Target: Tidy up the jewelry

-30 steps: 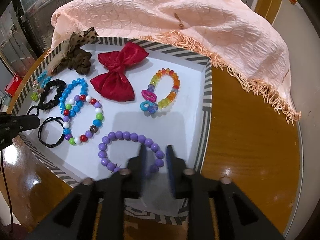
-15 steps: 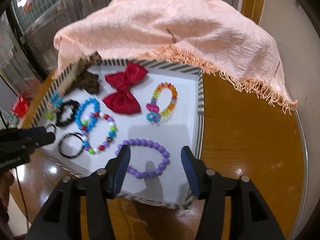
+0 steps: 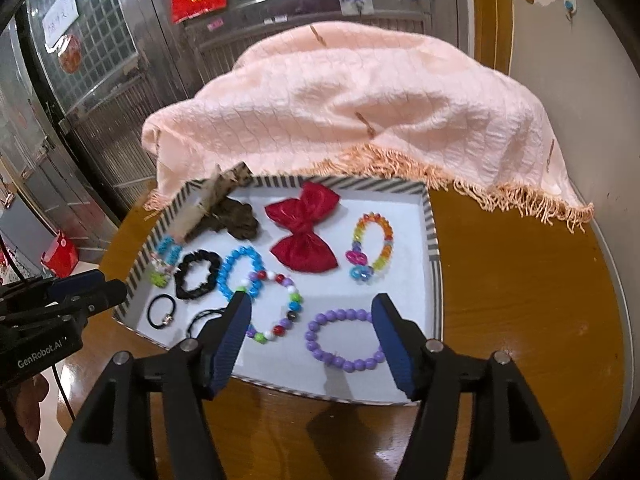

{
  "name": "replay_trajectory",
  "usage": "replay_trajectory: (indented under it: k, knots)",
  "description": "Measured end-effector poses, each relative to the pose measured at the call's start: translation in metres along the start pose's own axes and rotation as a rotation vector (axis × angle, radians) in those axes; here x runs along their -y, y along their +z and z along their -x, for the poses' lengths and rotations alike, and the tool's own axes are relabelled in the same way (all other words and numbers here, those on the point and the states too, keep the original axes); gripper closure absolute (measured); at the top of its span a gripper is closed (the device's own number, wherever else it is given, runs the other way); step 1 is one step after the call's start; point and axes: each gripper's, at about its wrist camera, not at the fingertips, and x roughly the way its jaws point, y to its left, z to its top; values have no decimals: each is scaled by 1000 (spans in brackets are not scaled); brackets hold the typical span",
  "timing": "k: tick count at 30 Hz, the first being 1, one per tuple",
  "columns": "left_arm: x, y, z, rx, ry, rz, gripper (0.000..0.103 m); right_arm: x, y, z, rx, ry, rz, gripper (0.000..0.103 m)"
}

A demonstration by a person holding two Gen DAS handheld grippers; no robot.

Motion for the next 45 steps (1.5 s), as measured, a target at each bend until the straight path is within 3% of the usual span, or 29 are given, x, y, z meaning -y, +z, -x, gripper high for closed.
replay_trajectory:
  k: [7,20,45]
  knots:
    - [-4,0,23,76,20,2,69,-15,1,22,64,-20,8,28]
    - [-8,-3,40,137,28,13,69,-25,-2,35,86,-56,10,20]
    - [-11,-3,43,149,22,41,69,-33,-1,34,71,-68,33,18]
